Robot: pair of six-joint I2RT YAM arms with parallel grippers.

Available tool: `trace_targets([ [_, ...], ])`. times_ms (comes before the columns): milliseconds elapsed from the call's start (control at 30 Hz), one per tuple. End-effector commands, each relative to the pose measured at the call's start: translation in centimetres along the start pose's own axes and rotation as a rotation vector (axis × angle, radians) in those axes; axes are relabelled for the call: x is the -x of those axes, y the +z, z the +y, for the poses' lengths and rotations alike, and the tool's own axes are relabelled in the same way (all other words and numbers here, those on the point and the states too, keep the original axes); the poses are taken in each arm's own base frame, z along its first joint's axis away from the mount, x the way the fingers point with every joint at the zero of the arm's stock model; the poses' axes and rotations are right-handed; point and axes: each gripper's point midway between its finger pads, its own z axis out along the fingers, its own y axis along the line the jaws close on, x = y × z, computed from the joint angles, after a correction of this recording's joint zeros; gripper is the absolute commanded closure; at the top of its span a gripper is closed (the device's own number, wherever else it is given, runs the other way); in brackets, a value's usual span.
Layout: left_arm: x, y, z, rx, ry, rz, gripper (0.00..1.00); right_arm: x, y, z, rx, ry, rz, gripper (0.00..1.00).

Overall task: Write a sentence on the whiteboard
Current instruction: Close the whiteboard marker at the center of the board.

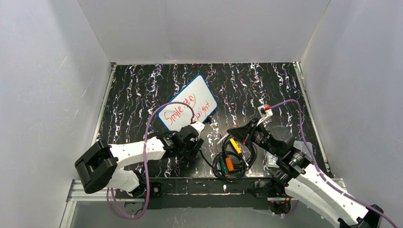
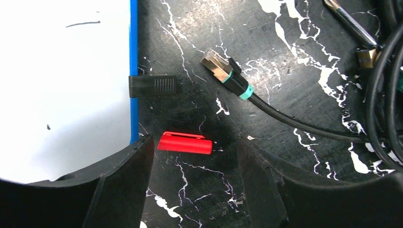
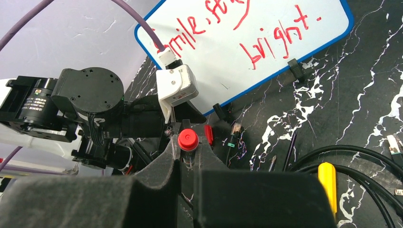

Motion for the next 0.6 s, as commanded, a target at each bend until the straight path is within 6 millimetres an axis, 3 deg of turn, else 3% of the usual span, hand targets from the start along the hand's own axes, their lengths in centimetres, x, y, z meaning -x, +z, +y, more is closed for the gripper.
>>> trace_targets([
  [0,0.1,-0.3,1.2,0.058,-0.025,-0.024,0.37,0.9,0.0,0.8,0.038,-0.017,-0.035,0.99],
  [567,-1.4,0.4,0.5,0.023,-0.03,0.036,0.35,0.5,0.1,0.8,0.043,-0.013,-0.023,0.99],
])
